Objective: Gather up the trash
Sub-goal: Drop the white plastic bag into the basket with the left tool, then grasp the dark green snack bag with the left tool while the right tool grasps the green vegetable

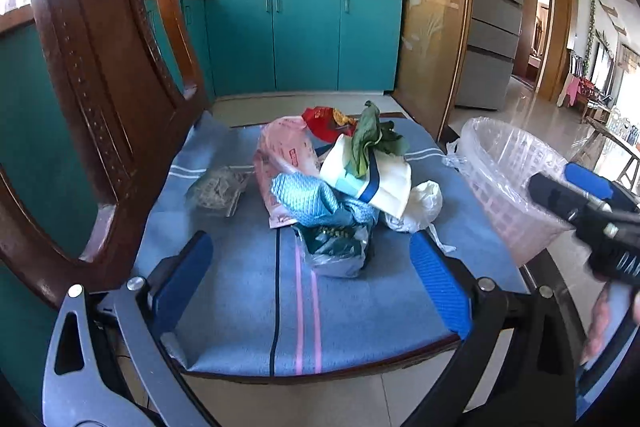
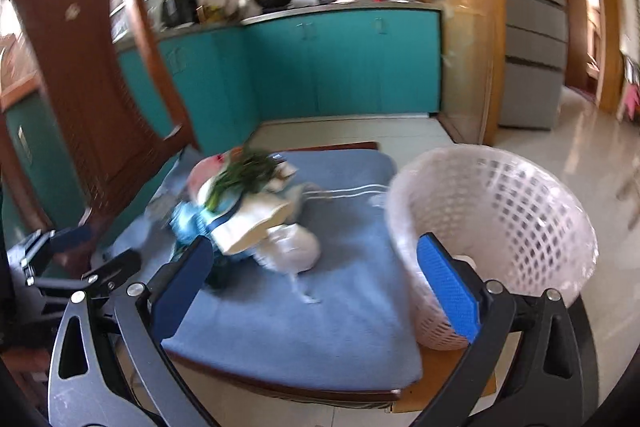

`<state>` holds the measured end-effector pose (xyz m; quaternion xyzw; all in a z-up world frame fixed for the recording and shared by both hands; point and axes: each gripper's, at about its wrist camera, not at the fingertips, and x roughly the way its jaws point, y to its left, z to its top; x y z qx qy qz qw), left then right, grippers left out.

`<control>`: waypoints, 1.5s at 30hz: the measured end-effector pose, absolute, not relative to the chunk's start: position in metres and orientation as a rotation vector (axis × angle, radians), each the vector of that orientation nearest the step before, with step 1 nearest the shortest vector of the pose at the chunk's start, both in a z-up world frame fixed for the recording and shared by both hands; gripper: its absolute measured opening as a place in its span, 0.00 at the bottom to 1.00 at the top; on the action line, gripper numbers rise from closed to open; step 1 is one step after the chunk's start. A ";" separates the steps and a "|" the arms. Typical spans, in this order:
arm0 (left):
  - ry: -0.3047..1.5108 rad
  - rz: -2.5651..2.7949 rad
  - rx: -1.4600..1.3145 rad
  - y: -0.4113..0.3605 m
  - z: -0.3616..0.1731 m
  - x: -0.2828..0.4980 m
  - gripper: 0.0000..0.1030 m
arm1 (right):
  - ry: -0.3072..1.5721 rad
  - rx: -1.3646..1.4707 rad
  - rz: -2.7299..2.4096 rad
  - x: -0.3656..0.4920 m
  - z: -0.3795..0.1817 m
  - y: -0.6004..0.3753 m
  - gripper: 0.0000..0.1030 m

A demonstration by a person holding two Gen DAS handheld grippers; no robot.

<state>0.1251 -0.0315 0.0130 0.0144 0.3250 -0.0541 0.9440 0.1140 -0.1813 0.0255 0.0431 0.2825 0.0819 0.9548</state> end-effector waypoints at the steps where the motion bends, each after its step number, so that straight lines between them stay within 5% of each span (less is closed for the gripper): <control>1: 0.668 -0.109 0.020 -0.029 0.013 0.126 0.96 | 0.577 0.074 0.171 0.115 0.025 -0.176 0.97; 45: 0.780 -0.147 0.006 -0.038 -0.019 0.136 0.94 | 0.580 0.123 0.180 0.128 0.027 -0.176 0.97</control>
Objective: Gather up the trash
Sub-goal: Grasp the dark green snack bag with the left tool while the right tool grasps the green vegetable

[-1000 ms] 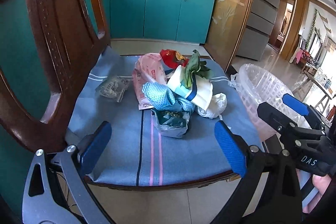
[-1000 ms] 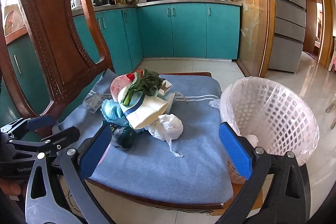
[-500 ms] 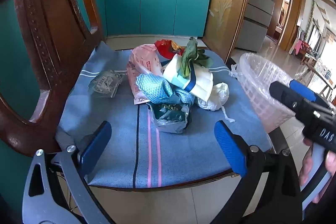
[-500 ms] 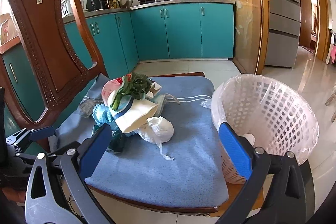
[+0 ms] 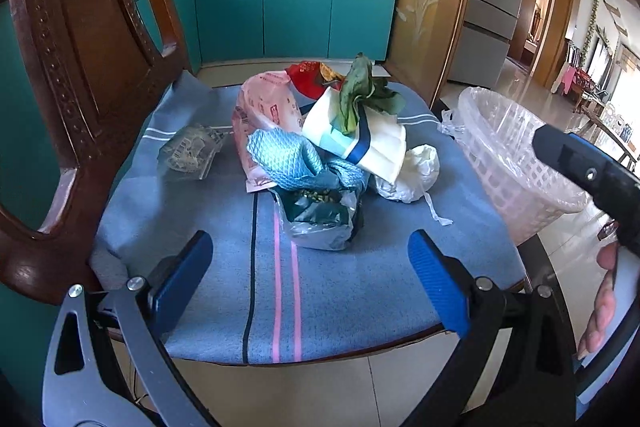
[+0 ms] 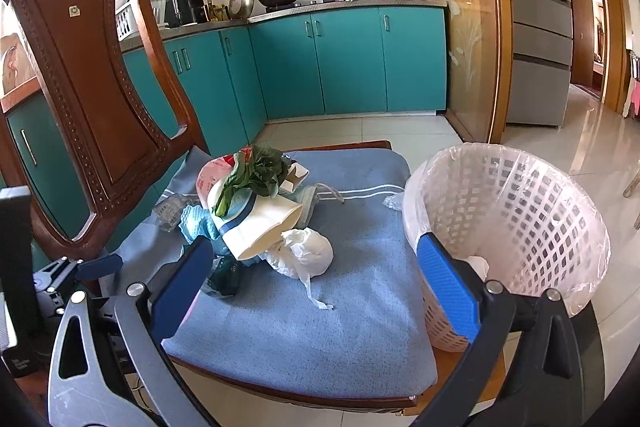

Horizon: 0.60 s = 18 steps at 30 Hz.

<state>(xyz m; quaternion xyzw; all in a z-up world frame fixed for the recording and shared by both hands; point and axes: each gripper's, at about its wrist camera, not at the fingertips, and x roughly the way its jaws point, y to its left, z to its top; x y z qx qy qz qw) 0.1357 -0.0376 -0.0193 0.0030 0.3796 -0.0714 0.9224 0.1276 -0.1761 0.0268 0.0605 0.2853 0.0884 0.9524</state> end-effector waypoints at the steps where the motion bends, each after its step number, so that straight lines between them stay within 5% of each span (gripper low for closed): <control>1: 0.782 -0.148 0.008 -0.039 -0.021 0.137 0.94 | 0.579 0.124 0.181 0.128 0.027 -0.176 0.97; 15: 0.835 -0.111 -0.006 -0.045 -0.047 0.173 0.93 | 0.591 0.125 0.192 0.131 0.027 -0.172 0.97; 17: 0.847 -0.110 -0.005 -0.047 -0.052 0.179 0.85 | 0.595 0.128 0.194 0.133 0.026 -0.171 0.97; 18: 0.865 -0.118 -0.012 -0.048 -0.057 0.184 0.73 | 0.596 0.129 0.194 0.133 0.026 -0.171 0.97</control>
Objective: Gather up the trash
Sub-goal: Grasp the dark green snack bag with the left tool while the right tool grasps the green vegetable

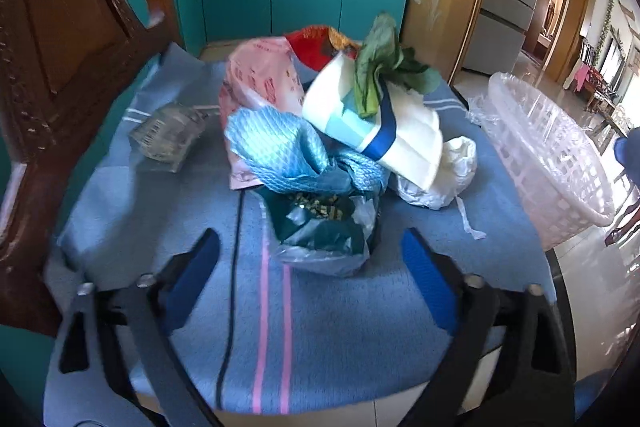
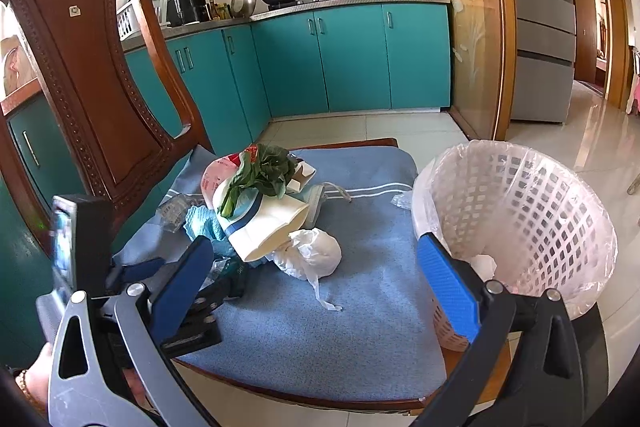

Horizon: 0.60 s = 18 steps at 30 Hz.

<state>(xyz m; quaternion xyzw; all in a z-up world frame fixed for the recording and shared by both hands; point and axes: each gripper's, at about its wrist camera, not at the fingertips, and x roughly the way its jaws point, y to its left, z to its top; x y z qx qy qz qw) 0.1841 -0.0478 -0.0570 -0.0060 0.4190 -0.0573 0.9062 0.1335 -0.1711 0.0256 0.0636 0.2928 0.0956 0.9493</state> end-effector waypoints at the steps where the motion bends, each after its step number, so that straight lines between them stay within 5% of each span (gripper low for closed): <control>1: 0.893 -0.130 -0.024 -0.048 -0.062 0.189 0.64 | 0.597 0.130 0.197 0.135 0.025 -0.170 0.97; 2: 0.926 -0.146 -0.042 -0.047 -0.068 0.193 0.51 | 0.598 0.131 0.198 0.136 0.025 -0.170 0.97; 13: 0.729 -0.129 -0.147 -0.010 -0.006 0.158 0.49 | 0.683 0.482 0.388 0.180 0.015 -0.175 0.96; 18: 0.613 -0.082 -0.133 0.006 0.017 0.141 0.49 | 0.771 0.724 0.461 0.215 -0.002 -0.175 0.83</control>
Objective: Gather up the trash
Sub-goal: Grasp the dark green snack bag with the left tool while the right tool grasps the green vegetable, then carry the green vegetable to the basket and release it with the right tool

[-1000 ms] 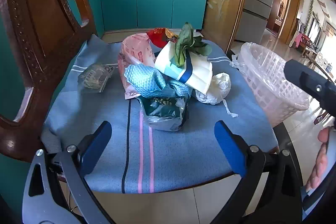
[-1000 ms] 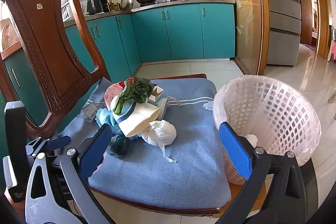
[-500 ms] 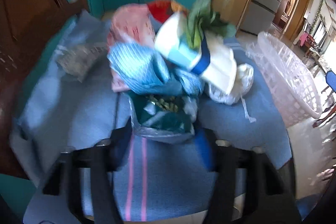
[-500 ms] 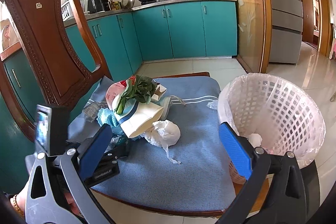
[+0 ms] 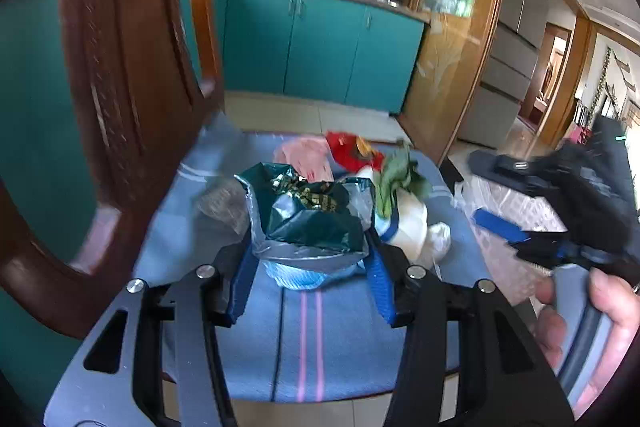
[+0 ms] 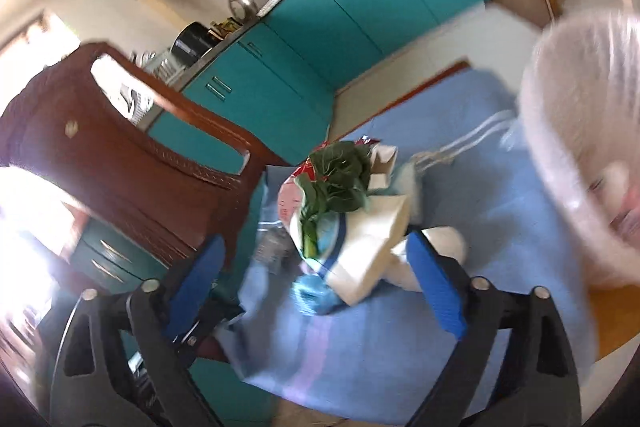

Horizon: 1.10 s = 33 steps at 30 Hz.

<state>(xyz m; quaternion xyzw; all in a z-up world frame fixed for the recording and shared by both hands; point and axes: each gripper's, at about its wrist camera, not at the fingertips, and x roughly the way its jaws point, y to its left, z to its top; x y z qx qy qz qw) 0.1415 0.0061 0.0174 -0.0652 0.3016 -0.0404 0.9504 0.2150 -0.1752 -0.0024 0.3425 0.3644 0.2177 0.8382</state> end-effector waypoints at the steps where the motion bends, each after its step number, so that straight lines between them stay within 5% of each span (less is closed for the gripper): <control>1: 0.599 -0.072 -0.135 0.009 0.019 0.140 0.49 | 0.788 0.751 0.476 0.221 -0.006 -0.171 0.82; 13: 0.596 -0.044 -0.140 0.025 0.023 0.143 0.49 | 0.882 0.925 0.492 0.263 -0.028 -0.134 0.58; 18: 0.608 -0.045 -0.138 0.026 0.020 0.137 0.49 | 0.865 0.931 0.461 0.270 -0.031 -0.136 0.16; 26: 0.614 -0.049 -0.142 0.026 0.018 0.140 0.49 | 0.782 0.767 0.504 0.250 -0.009 -0.138 0.09; 33: 0.603 -0.079 -0.123 0.016 0.019 0.137 0.50 | 0.583 0.275 0.461 0.172 0.047 -0.141 0.09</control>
